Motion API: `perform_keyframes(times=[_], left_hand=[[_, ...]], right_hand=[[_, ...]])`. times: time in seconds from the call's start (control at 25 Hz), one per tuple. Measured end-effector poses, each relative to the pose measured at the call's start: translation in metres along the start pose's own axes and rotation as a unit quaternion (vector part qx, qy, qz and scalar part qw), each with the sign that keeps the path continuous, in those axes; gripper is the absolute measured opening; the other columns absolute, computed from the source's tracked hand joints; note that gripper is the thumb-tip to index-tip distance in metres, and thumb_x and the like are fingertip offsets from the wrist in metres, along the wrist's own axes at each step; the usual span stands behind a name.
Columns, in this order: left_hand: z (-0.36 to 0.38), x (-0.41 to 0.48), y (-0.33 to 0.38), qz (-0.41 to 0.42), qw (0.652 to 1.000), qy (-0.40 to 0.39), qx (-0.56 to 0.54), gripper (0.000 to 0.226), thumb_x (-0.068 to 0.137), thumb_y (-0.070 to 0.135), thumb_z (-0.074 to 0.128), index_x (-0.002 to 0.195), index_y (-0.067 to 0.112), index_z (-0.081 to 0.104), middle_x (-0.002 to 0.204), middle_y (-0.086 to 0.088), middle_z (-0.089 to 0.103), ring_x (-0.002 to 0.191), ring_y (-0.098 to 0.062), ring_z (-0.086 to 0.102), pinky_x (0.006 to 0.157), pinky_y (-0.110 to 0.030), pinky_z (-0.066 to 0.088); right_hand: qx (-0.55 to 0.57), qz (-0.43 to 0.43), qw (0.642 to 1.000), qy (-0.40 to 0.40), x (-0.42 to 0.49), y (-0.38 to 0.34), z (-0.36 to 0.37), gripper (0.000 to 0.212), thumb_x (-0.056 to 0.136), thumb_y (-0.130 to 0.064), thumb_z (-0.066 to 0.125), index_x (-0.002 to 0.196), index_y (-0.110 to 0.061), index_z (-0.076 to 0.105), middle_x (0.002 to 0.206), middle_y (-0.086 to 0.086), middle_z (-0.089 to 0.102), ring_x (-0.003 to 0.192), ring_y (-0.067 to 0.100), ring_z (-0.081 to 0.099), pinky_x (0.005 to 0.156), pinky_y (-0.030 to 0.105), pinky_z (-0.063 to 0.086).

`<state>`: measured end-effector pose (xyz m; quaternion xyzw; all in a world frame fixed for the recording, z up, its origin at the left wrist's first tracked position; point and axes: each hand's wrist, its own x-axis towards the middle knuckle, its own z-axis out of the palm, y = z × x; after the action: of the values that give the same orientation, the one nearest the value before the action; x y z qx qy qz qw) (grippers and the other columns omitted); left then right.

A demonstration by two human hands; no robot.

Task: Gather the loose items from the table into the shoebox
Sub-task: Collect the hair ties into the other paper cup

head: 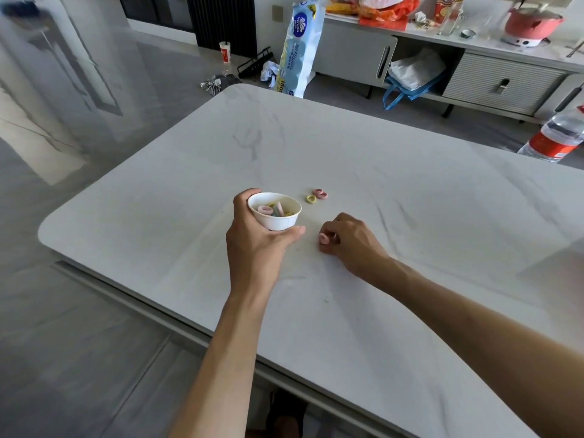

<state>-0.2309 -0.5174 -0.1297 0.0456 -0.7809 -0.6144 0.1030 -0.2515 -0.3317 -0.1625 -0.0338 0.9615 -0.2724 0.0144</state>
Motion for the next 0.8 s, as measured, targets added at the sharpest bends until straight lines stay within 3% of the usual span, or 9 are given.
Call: perform_keyframes(times=[0.04,0.12,0.16,0.28,0.32,0.4,0.48,0.68,0.8], left_hand=[[0.000,0.000,0.000,0.000,1.000,-0.002,0.001,0.070,0.058,0.022,0.090,0.114,0.037,0.049,0.099,0.023,0.062,0.088,0.012,0.057,0.064,-0.005,0.043],[0.000,0.000,-0.001,0.001,1.000,-0.004,0.002,0.070,0.058,0.022,0.090,0.112,0.037,0.049,0.098,0.023,0.061,0.087,0.013,0.056,0.063,-0.003,0.041],[0.000,0.000,-0.001,0.001,1.000,-0.005,0.002,0.070,0.057,0.022,0.090,0.112,0.037,0.050,0.097,0.023,0.061,0.086,0.014,0.056,0.062,-0.002,0.040],[0.000,0.001,-0.001,-0.001,1.000,-0.003,0.003,0.069,0.057,0.022,0.091,0.111,0.038,0.050,0.096,0.023,0.061,0.085,0.015,0.056,0.062,-0.002,0.040],[-0.001,0.001,-0.001,-0.001,1.000,-0.002,0.004,0.069,0.057,0.022,0.091,0.110,0.038,0.049,0.096,0.024,0.061,0.085,0.016,0.056,0.062,-0.002,0.040],[-0.001,0.001,-0.002,0.001,1.000,-0.003,0.007,0.069,0.057,0.022,0.091,0.109,0.039,0.049,0.095,0.025,0.061,0.084,0.016,0.055,0.062,-0.002,0.040],[-0.001,0.001,-0.002,0.002,1.000,-0.004,0.009,0.069,0.057,0.022,0.091,0.109,0.039,0.049,0.094,0.025,0.061,0.084,0.018,0.055,0.062,-0.002,0.040],[0.001,0.000,-0.001,-0.001,1.000,-0.013,0.014,0.070,0.057,0.022,0.091,0.112,0.036,0.050,0.096,0.024,0.061,0.086,0.016,0.054,0.061,-0.002,0.040],[0.002,-0.001,0.000,-0.001,1.000,-0.018,0.016,0.069,0.057,0.022,0.090,0.113,0.035,0.051,0.097,0.023,0.061,0.087,0.014,0.055,0.062,-0.003,0.041]], right_hand=[[-0.016,-0.010,1.000,-0.001,0.000,0.000,0.000,0.003,0.085,-0.012,0.068,0.084,-0.016,0.069,0.083,-0.004,0.051,0.070,0.015,0.054,0.060,0.024,0.040],[-0.044,-0.016,0.999,-0.007,0.000,0.002,-0.002,0.013,0.083,-0.004,0.063,0.079,-0.015,0.068,0.077,-0.006,0.054,0.070,0.015,0.054,0.056,0.017,0.039],[-0.053,-0.014,0.998,-0.009,0.000,0.003,-0.004,0.017,0.083,-0.002,0.060,0.077,-0.016,0.067,0.072,-0.010,0.054,0.067,0.012,0.052,0.052,0.011,0.033],[-0.060,0.017,0.997,-0.034,0.001,0.006,-0.012,0.022,0.083,-0.002,0.057,0.075,-0.021,0.063,0.066,-0.016,0.053,0.063,0.006,0.049,0.049,0.009,0.032],[-0.051,0.034,0.997,-0.045,0.002,0.007,-0.016,0.021,0.085,-0.004,0.058,0.078,-0.023,0.063,0.069,-0.015,0.056,0.066,0.009,0.054,0.051,0.010,0.035],[-0.030,0.062,0.995,-0.068,0.001,0.005,-0.022,0.015,0.087,-0.009,0.060,0.091,-0.023,0.063,0.081,-0.007,0.065,0.076,0.017,0.061,0.062,0.025,0.050],[-0.028,0.062,0.994,-0.089,-0.002,0.002,-0.026,0.015,0.090,-0.019,0.062,0.105,-0.020,0.061,0.090,-0.002,0.067,0.085,0.021,0.061,0.073,0.034,0.054],[-0.045,0.040,0.985,-0.161,-0.004,0.004,-0.041,0.026,0.089,-0.019,0.061,0.114,-0.021,0.062,0.102,-0.002,0.056,0.092,0.015,0.052,0.079,0.025,0.043],[-0.056,0.067,0.987,-0.138,-0.003,0.002,-0.035,0.027,0.087,-0.038,0.064,0.111,-0.028,0.062,0.102,-0.003,0.055,0.098,0.016,0.054,0.078,0.027,0.042]])
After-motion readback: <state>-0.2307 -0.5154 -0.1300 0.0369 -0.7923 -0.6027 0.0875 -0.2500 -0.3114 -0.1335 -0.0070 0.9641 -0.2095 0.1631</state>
